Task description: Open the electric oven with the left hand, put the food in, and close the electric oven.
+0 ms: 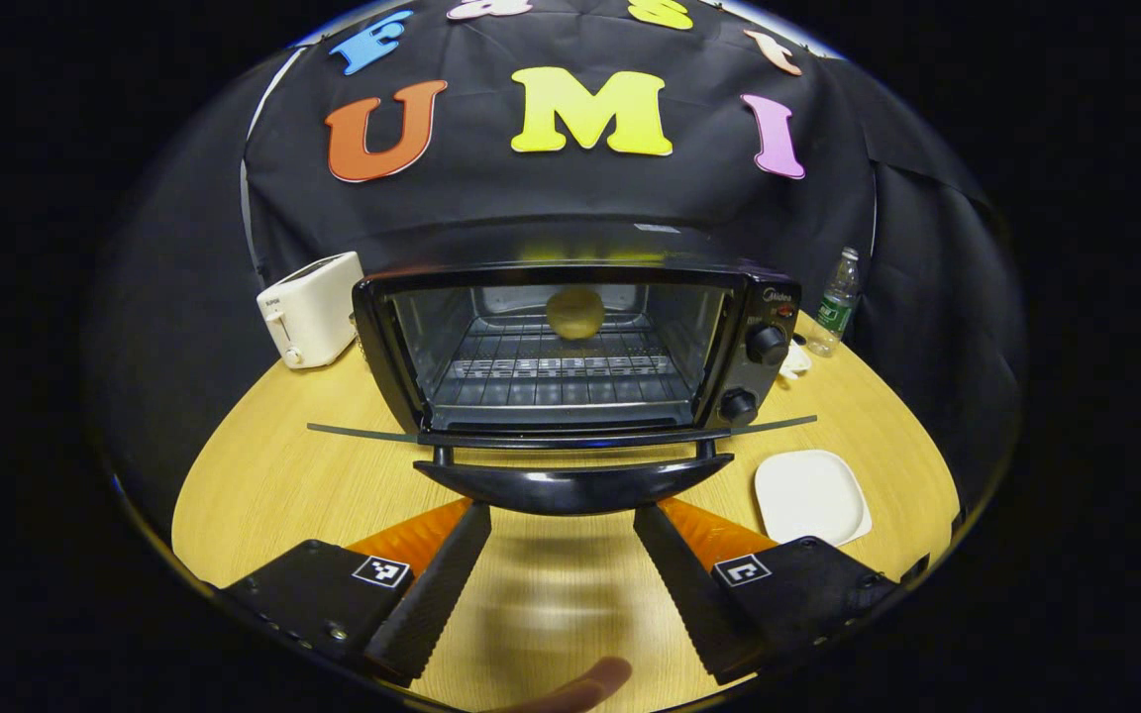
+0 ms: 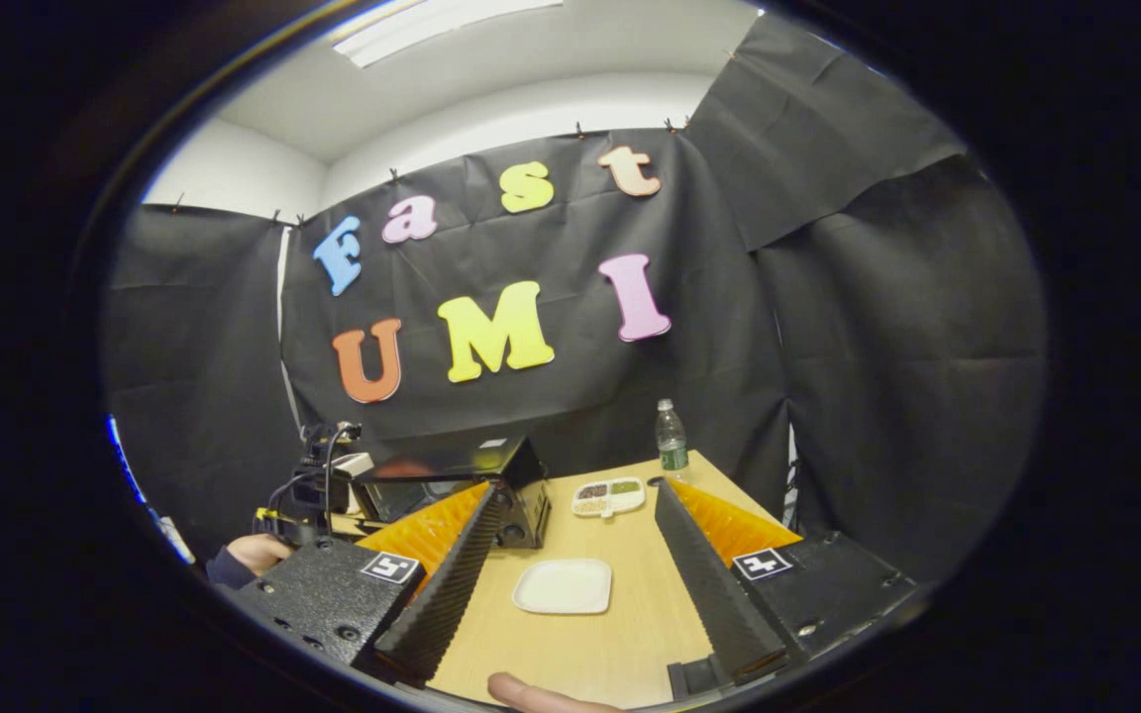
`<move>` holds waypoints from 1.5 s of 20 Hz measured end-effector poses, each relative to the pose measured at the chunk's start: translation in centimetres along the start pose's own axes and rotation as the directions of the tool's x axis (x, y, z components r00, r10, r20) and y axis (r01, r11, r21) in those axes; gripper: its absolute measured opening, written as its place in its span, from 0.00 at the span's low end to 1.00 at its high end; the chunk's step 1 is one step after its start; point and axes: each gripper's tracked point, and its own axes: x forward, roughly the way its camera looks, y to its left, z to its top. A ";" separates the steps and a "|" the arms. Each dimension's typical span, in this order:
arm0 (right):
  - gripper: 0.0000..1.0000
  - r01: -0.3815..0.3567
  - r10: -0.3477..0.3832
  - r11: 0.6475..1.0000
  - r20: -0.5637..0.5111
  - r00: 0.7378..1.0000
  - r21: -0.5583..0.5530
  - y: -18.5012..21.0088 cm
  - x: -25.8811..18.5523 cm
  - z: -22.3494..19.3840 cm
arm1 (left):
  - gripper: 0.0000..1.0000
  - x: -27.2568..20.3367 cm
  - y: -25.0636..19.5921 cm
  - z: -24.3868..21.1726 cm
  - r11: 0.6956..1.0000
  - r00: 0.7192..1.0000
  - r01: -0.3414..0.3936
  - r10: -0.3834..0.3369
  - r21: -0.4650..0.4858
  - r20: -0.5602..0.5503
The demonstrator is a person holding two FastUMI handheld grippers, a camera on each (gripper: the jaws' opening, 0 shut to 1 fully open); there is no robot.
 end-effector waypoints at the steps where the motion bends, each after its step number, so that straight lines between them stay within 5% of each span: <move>1: 0.96 0.000 0.000 1.000 -0.006 1.000 0.005 -0.1 0.1 -0.2 | 0.96 0.2 0.1 0.6 1.000 1.000 -0.001 0.000 0.002 0.016; 6: 0.96 -0.008 0.008 1.000 -0.015 1.000 -0.008 -0.2 0.7 -1.0 | 0.96 2.6 2.1 4.6 0.997 0.984 -0.074 0.073 -0.001 0.160; 11: 0.96 0.017 -0.017 1.000 -0.014 1.000 -0.010 -1.0 0.7 -0.7 | 0.89 1.4 1.7 7.9 0.993 0.964 0.007 0.024 -0.114 0.266; 12: 0.96 0.021 -0.021 1.000 -0.015 1.000 -0.006 -1.1 0.7 -0.8 | 0.95 0.8 1.8 8.2 0.992 0.961 0.011 0.024 -0.123 0.274; 25: 0.96 0.022 -0.022 1.000 0.025 0.999 -0.014 0.4 0.4 1.1 | 0.92 -15.6 1.4 14.0 0.991 0.881 0.082 -0.021 -0.109 0.472; 30: 0.96 0.031 -0.031 0.999 0.073 0.997 -0.008 0.9 -0.7 3.6 | 0.92 -22.7 1.5 14.7 1.000 0.861 0.004 0.001 -0.008 0.509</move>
